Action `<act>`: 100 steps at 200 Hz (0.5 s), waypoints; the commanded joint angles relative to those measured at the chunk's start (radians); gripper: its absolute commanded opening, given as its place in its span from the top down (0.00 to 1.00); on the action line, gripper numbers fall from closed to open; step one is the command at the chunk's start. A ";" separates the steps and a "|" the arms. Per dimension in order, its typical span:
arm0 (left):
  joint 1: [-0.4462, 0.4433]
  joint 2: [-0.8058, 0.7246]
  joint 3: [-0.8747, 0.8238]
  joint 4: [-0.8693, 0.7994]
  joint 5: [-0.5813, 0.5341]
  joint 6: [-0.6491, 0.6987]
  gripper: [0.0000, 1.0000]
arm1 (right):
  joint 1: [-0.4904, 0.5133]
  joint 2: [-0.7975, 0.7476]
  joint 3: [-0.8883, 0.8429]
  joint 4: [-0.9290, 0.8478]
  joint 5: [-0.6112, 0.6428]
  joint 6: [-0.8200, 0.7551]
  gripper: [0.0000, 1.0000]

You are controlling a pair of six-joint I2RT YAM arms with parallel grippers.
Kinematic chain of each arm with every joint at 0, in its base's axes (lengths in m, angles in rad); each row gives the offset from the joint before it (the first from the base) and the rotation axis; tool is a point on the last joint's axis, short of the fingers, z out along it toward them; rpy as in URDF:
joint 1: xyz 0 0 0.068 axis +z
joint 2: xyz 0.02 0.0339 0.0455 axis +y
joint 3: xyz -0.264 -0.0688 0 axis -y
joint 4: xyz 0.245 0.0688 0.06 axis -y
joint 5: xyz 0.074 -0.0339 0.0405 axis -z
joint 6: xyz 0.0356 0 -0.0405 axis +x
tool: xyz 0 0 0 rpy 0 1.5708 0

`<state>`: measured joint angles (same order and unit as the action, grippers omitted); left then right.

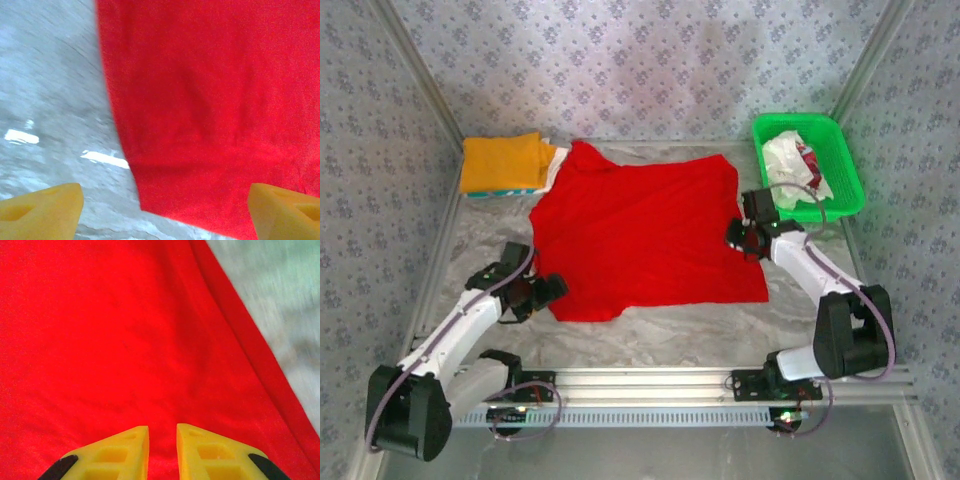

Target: Fold and stack the t-shirts

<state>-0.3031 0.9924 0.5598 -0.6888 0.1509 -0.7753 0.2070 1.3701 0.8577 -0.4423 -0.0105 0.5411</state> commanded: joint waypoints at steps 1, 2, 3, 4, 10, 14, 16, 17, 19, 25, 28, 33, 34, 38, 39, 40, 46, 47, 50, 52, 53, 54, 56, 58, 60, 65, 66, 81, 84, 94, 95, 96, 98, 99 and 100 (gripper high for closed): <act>-0.056 0.060 -0.005 0.070 0.045 -0.029 0.14 | -0.021 -0.122 -0.073 -0.036 0.027 0.008 0.75; -0.057 0.065 -0.005 0.072 0.045 -0.030 0.15 | -0.024 -0.124 -0.077 -0.035 0.026 0.008 0.75; -0.059 0.068 -0.005 0.077 0.044 -0.030 0.14 | -0.026 -0.126 -0.080 -0.035 0.025 0.008 0.75; -0.060 0.073 -0.005 0.080 0.044 -0.031 0.15 | -0.029 -0.128 -0.081 -0.035 0.024 0.008 0.75; -0.068 0.099 -0.003 0.096 0.043 -0.031 0.16 | -0.049 -0.137 -0.093 -0.028 0.012 0.008 0.75; -0.074 0.115 -0.001 0.109 0.044 -0.031 0.17 | -0.058 -0.141 -0.098 -0.021 0.006 0.007 0.75; -0.076 0.121 0.000 0.116 0.044 -0.031 0.18 | -0.063 -0.142 -0.099 -0.019 0.005 0.005 0.75; -0.078 0.126 0.000 0.120 0.044 -0.029 0.18 | -0.065 -0.143 -0.100 -0.018 0.003 0.004 0.75; -0.080 0.133 0.000 0.127 0.044 -0.030 0.19 | -0.069 -0.144 -0.102 -0.016 0.002 0.002 0.75; -0.087 0.153 -0.001 0.142 0.045 -0.031 0.21 | -0.077 -0.147 -0.101 -0.010 -0.001 0.002 0.75; -0.088 0.161 -0.001 0.146 0.043 -0.033 0.22 | -0.081 -0.146 -0.101 -0.008 -0.003 0.001 0.75; -0.093 0.175 -0.001 0.154 0.041 -0.034 0.22 | -0.086 -0.146 -0.101 -0.004 -0.011 0.000 0.75; -0.094 0.178 -0.001 0.154 0.041 -0.034 0.22 | -0.088 -0.146 -0.101 -0.003 -0.013 0.000 0.75; -0.095 0.189 0.000 0.156 0.042 -0.033 0.22 | -0.092 -0.147 -0.100 0.002 -0.021 -0.001 0.74; -0.095 0.191 0.001 0.156 0.042 -0.032 0.22 | -0.093 -0.147 -0.099 0.003 -0.021 -0.002 0.74; -0.096 0.193 0.001 0.155 0.043 -0.032 0.22 | -0.094 -0.147 -0.099 0.004 -0.021 -0.003 0.74; -0.096 0.207 0.008 0.144 0.043 -0.030 0.22 | -0.099 -0.147 -0.096 0.009 -0.024 -0.008 0.74; -0.097 0.208 0.009 0.142 0.043 -0.029 0.22 | -0.099 -0.147 -0.096 0.009 -0.025 -0.008 0.74; -0.097 0.213 0.014 0.135 0.041 -0.026 0.22 | -0.101 -0.147 -0.094 0.011 -0.025 -0.008 0.74; -0.098 0.216 0.016 0.128 0.039 -0.024 0.22 | -0.101 -0.147 -0.093 0.012 -0.025 -0.009 0.74; -0.098 0.217 0.017 0.125 0.038 -0.023 0.22 | -0.102 -0.148 -0.093 0.012 -0.025 -0.009 0.74; -0.099 0.217 0.018 0.123 0.037 -0.024 0.22 | -0.102 -0.149 -0.093 0.013 -0.025 -0.008 0.74; -0.100 0.218 0.021 0.117 0.036 -0.022 0.22 | -0.103 -0.148 -0.092 0.014 -0.025 -0.009 0.74; -0.100 0.219 0.023 0.113 0.035 -0.020 0.22 | -0.103 -0.149 -0.093 0.015 -0.026 -0.009 0.74; -0.101 0.218 0.024 0.109 0.032 -0.018 0.23 | -0.105 -0.148 -0.092 0.016 -0.026 -0.010 0.74; -0.102 0.216 0.026 0.106 0.029 -0.013 0.24 | -0.106 -0.148 -0.094 0.021 -0.026 -0.009 0.74; -0.103 0.214 0.025 0.106 0.028 -0.013 0.25 | -0.107 -0.148 -0.095 0.022 -0.026 -0.009 0.73; -0.103 0.195 0.019 0.124 0.020 -0.012 0.40 | -0.112 -0.144 -0.105 0.050 -0.025 -0.012 0.73; -0.103 0.192 0.019 0.128 0.017 -0.014 0.45 | -0.113 -0.144 -0.107 0.053 -0.025 -0.011 0.73; -0.103 0.183 0.022 0.142 0.011 -0.014 0.56 | -0.116 -0.135 -0.111 0.062 -0.032 -0.008 0.73; -0.103 0.181 0.022 0.143 0.011 -0.013 0.58 | -0.117 -0.133 -0.111 0.064 -0.032 -0.008 0.73; -0.103 0.180 0.024 0.144 0.010 -0.012 0.59 | -0.118 -0.132 -0.111 0.064 -0.034 -0.008 0.73; -0.103 0.180 0.026 0.145 0.009 -0.013 0.62 | -0.119 -0.130 -0.111 0.064 -0.036 -0.007 0.73; -0.103 0.178 0.028 0.146 0.009 -0.012 0.64 | -0.119 -0.130 -0.111 0.064 -0.037 -0.007 0.73; -0.103 0.178 0.028 0.147 0.008 -0.012 0.66 | -0.119 -0.129 -0.111 0.064 -0.038 -0.007 0.73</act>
<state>-0.4007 1.1999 0.5602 -0.5671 0.1699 -0.7898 0.1005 1.2335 0.7555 -0.4114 -0.0261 0.5407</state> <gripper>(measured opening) 0.472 0.266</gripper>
